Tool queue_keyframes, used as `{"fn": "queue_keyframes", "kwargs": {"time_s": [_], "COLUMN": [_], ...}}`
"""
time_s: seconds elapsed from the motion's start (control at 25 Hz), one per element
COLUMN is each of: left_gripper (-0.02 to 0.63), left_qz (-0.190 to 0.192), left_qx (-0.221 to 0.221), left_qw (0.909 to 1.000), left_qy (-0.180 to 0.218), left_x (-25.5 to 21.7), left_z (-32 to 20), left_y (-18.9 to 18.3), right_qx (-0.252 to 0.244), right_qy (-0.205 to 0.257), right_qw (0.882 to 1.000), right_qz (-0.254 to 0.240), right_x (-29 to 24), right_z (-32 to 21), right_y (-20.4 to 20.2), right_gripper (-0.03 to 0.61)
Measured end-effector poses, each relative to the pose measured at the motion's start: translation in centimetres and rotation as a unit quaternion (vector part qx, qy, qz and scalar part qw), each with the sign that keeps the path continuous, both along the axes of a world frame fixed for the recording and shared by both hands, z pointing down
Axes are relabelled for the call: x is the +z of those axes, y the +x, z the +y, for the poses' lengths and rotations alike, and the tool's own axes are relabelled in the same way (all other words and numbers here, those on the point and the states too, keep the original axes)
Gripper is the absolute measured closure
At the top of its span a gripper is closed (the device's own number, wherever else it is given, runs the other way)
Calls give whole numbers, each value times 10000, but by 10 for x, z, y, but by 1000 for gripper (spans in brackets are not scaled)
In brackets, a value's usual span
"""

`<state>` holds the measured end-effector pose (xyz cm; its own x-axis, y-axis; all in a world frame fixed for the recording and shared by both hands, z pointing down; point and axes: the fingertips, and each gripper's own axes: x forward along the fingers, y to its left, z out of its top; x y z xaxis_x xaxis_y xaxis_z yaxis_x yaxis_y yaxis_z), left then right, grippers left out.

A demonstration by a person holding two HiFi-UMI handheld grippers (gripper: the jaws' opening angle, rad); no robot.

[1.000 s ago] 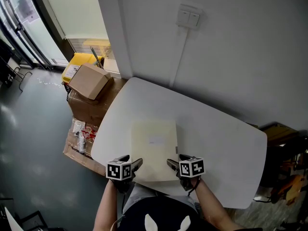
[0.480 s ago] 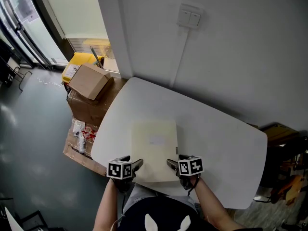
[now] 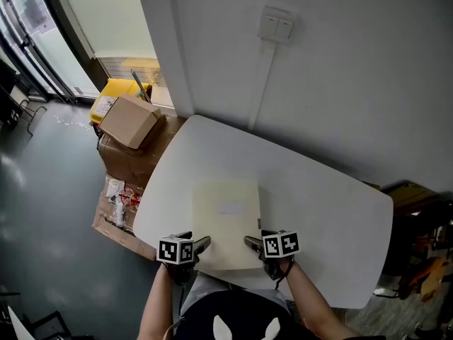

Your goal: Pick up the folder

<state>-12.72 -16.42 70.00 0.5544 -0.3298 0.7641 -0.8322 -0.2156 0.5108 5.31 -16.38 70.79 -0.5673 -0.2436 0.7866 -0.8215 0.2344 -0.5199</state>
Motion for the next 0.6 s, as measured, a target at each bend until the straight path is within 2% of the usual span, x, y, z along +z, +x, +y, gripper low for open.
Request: {"fn": "queue_keyframes", "kwargs": {"time_s": [0.2,0.6], "left_gripper": [311,311], "left_qz": [19,-55], "left_qx": [10,7], "left_qw": [9998,9999], "left_qy": [-199,-160], "left_x": [8,11], "left_z": [5,3], "left_y": [1,1], "right_qx": [15,205], "right_qy": [-78,-255], "right_qw": [9999,9982], "right_qz": [-93,-504], "right_x": [3,9], "right_z": [0,1], "right_y": [1,0], "right_gripper": [290,287]}}
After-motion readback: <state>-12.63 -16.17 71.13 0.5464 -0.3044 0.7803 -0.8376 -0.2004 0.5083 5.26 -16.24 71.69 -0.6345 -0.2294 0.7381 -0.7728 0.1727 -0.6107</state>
